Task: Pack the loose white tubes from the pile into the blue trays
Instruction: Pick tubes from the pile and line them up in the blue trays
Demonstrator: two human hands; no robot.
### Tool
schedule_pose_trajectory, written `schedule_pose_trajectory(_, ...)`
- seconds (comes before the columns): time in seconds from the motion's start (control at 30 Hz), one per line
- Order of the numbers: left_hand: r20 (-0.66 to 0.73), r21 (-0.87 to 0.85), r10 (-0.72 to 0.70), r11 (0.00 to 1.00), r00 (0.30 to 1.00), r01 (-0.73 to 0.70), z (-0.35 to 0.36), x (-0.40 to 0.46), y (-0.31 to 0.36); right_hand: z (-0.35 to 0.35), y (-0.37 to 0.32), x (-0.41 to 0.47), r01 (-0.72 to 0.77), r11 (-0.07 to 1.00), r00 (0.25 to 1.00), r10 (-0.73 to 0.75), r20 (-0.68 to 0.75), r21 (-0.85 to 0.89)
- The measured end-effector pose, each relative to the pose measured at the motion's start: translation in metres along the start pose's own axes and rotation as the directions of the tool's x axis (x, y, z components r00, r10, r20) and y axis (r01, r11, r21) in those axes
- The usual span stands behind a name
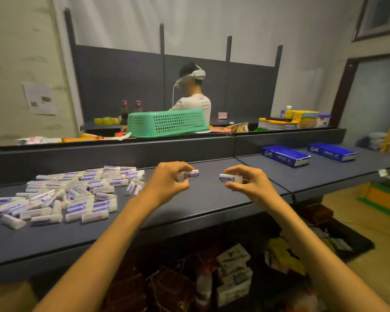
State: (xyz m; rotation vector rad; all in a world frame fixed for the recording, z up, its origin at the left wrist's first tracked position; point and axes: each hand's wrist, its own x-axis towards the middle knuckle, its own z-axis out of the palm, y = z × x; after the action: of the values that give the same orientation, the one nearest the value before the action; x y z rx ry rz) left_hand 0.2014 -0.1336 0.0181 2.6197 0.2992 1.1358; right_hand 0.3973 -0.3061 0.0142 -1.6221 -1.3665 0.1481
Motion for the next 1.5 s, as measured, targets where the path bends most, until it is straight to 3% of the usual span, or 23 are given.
schedule_pose_trajectory(0.2, 0.057, -0.04, 0.034, 0.999, 0.998, -0.031, 0.074, 0.032, 0.077, -0.085, 0.045, -0.044, -0.128, 0.99, 0.989, 0.132, -0.072, 0.056)
schedule_pose_trajectory(0.4, 0.106, -0.064, 0.093, 0.994, 0.99, -0.086, 0.137, 0.075, 0.128, -0.154, 0.085, -0.071, -0.143, 0.975, 0.976, 0.167, -0.14, 0.17)
schedule_pose_trajectory(0.77, 0.091, -0.083, 0.118, 0.99, 0.989, -0.11, 0.268, 0.174, 0.15, -0.259, 0.194, -0.031, -0.222, 0.949, 0.931, 0.275, -0.239, 0.224)
schedule_pose_trajectory(1.13, 0.071, -0.022, -0.007, 1.0, 0.997, 0.008, 0.357, 0.286, 0.124, -0.332, 0.301, 0.077, -0.11, 0.984, 0.99, 0.122, -0.075, 0.143)
schedule_pose_trajectory(1.37, 0.066, 0.03, -0.115, 0.993, 0.991, 0.113, 0.395, 0.331, 0.11, -0.361, 0.351, 0.135, -0.123, 0.972, 0.992, 0.112, 0.066, 0.201)
schedule_pose_trajectory(1.5, 0.031, 0.087, -0.193, 0.978, 0.981, 0.19, 0.416, 0.347, 0.108, -0.373, 0.379, 0.168, -0.079, 0.986, 0.988, 0.058, 0.142, 0.149)
